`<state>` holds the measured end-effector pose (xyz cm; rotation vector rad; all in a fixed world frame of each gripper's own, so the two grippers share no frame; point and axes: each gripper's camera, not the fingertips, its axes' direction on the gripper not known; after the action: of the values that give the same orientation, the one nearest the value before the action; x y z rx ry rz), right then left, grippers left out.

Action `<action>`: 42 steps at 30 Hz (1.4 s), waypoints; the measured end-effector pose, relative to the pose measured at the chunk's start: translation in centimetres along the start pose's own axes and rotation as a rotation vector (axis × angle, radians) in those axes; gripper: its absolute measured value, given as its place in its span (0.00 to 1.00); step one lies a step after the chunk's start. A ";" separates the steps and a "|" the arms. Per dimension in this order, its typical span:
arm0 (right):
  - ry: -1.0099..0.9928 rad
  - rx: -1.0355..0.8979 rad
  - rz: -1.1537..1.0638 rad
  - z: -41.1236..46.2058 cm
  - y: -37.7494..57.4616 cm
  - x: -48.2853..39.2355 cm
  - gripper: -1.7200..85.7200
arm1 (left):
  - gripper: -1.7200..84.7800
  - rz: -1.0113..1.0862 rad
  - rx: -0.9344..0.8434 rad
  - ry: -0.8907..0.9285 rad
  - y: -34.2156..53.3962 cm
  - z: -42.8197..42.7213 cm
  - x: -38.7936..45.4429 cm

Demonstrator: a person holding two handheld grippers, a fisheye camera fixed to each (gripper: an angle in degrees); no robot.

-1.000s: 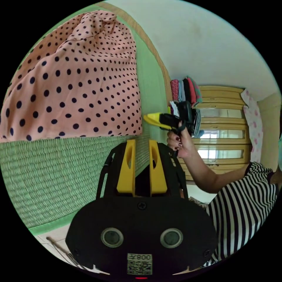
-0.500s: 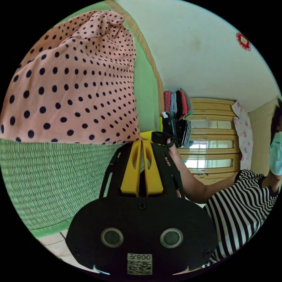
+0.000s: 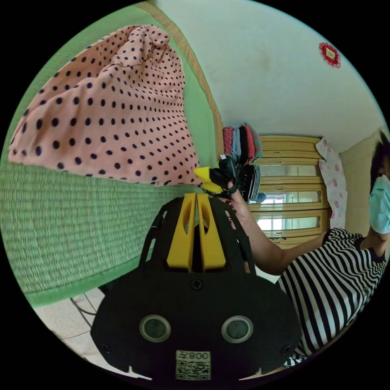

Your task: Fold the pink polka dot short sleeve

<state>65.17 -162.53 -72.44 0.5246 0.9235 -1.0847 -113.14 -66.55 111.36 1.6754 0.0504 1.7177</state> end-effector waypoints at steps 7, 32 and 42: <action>0.007 0.002 -0.055 0.7 1.4 -4.0 0.04 | 0.10 -0.173 0.142 0.129 3.7 -6.0 -4.8; 0.107 -0.005 -0.180 3.8 11.0 -15.7 0.04 | 0.14 -0.534 0.555 0.526 10.7 -12.3 -10.9; 0.102 0.048 -0.152 2.1 20.0 -16.8 0.04 | 0.07 -0.483 0.544 0.486 12.6 -12.2 -7.2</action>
<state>81.44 -147.43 -58.49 0.5606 1.0419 -1.2282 -130.44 -74.03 109.63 1.3837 1.1394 1.7645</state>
